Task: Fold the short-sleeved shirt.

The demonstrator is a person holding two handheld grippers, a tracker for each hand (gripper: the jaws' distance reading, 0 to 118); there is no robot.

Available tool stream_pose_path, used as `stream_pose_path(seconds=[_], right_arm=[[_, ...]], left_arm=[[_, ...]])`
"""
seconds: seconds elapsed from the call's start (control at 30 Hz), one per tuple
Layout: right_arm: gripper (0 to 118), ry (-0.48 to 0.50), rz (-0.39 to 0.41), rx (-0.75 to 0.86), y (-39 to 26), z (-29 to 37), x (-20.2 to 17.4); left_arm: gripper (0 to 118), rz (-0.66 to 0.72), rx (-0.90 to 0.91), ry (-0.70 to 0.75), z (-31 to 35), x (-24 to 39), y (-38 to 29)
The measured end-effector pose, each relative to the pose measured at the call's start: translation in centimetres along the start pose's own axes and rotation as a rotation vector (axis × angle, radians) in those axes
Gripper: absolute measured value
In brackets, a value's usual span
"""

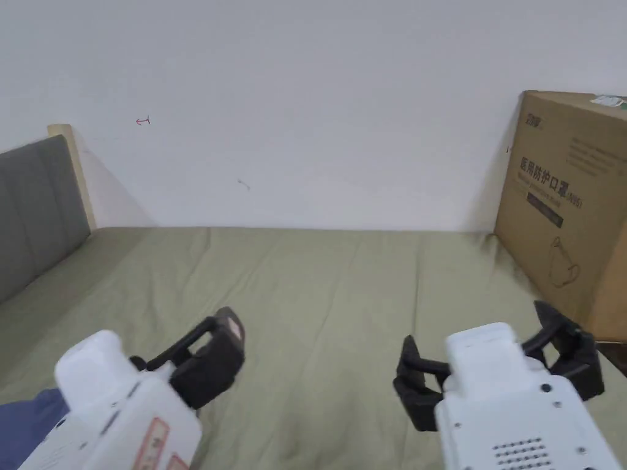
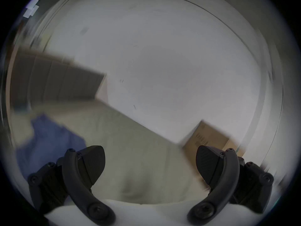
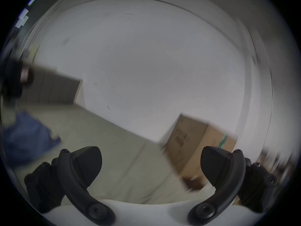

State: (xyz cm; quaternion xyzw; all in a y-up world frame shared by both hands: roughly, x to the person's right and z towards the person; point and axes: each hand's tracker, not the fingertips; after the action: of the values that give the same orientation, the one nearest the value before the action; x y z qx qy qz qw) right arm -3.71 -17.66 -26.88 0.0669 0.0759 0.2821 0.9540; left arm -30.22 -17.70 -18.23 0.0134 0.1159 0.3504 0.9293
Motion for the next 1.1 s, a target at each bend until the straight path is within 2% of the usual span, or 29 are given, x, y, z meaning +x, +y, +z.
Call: stream_pose_path(seconds=[0.07,0.13,0.17,0.2,0.23,0.3,0.37,0.43,0.5,0.57,0.6,0.67,0.73,0.8,0.87,0.93,1.03,1.1], right_arm=[[118,0.009,0.235,0.076,0.2,0.4,-2.2],[118,0.057,0.431,0.107,-0.4,0.6,-4.6],[118,0.096,0.497,0.115,-0.9,0.7,-5.5],[118,0.118,0.526,0.127,-1.5,0.7,-6.3],[118,0.136,0.513,0.111,-1.8,0.6,-6.8],[118,0.186,0.392,0.039,-1.9,0.1,-6.7],[118,0.219,0.155,-0.029,-1.3,-0.6,-5.2],[118,0.204,-0.171,-0.077,-0.5,-1.1,-2.4],[118,0.201,-0.463,-0.118,-0.9,-1.6,0.0],[118,0.225,-0.612,-0.104,-2.0,-1.0,1.4],[118,0.197,-0.625,-0.106,-2.9,-0.8,1.6],[118,0.177,-0.591,-0.121,-2.4,0.7,1.1],[118,0.153,-0.577,-0.12,-2.3,1.2,1.1],[118,0.158,-0.609,-0.073,-2.6,1.0,1.8],[118,0.149,-0.618,-0.062,-2.0,1.1,2.1],[118,0.102,-0.591,-0.041,-2.0,0.7,2.3],[118,0.083,-0.563,-0.063,-1.8,0.8,2.3],[118,0.073,-0.572,-0.085,-1.9,0.7,2.2]], left_arm=[[113,0.186,-0.009,0.008,-0.4,-2.2,-0.8],[113,0.304,-0.043,0.073,-0.8,-4.3,-1.9],[113,0.336,-0.052,0.099,-1.0,-5.1,-2.4],[113,0.329,-0.068,0.134,-1.0,-5.5,-2.8],[113,0.291,-0.057,0.12,-1.0,-5.7,-3.1],[113,0.167,-0.06,0.168,-0.9,-5.0,-3.0],[113,0.024,-0.055,0.167,-1.1,-3.2,-2.3],[113,-0.184,-0.009,0.134,-0.9,-0.3,-1.3],[113,-0.461,0.042,0.13,-0.8,2.7,-1.2],[113,-0.689,0.087,0.118,-0.6,4.7,-2.0],[113,-0.763,0.076,0.103,-0.6,5.3,-2.3],[114,-0.804,0.052,0.068,-0.6,5.8,-2.8],[114,-0.716,-0.009,0.036,-1.0,5.6,-2.4],[114,-0.658,-0.032,0.034,-1.1,5.5,-2.3],[114,-0.672,-0.024,0.044,-1.1,5.4,-2.0],[113,-0.716,-0.02,0.058,-1.0,5.7,-2.0],[112,-0.736,-0.013,0.047,-0.8,5.7,-1.9],[104,-0.734,-0.021,0.06,-0.8,5.9,-1.7]])
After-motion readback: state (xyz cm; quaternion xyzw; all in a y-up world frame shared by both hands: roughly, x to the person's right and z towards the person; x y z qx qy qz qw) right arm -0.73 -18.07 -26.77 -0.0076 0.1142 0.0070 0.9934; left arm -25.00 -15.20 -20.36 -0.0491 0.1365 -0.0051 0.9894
